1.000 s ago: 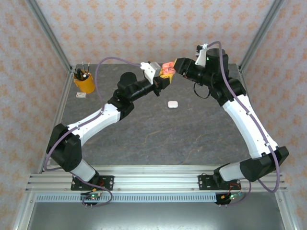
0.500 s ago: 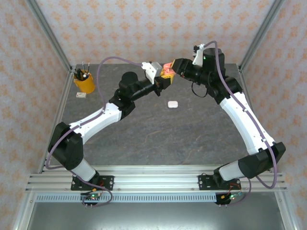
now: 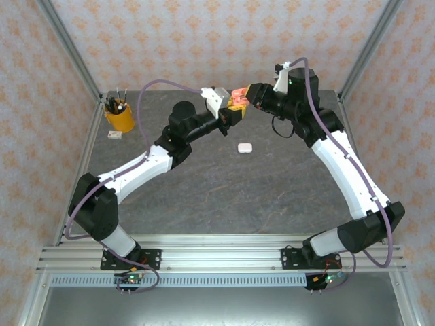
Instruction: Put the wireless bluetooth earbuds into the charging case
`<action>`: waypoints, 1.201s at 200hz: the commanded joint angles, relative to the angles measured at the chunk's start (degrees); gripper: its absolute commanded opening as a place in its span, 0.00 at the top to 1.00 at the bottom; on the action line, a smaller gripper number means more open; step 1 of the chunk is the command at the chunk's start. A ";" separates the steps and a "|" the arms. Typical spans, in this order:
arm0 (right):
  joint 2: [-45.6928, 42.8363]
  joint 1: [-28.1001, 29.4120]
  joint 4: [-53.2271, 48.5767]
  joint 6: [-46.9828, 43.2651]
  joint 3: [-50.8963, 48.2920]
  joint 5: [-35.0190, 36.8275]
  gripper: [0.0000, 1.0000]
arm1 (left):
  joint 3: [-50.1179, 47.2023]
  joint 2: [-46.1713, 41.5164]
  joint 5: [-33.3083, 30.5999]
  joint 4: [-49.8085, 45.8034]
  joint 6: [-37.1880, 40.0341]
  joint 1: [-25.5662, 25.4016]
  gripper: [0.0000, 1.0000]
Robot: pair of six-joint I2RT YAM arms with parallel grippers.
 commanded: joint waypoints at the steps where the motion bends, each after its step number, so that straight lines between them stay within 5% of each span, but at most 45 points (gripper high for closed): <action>1: -1.94 -0.15 -0.08 -1.57 0.70 1.64 0.79 | 2.37 0.37 0.88 2.41 -0.41 -0.48 1.00; 151: -4.83 -0.17 -3.61 -8.19 1.38 8.27 0.83 | 1.87 0.19 1.38 -1.10 1.21 -0.38 1.00; 240: -6.52 -0.11 -2.74 -20.98 -0.59 7.64 0.84 | 2.39 -1.13 5.42 -9.15 4.18 0.44 1.00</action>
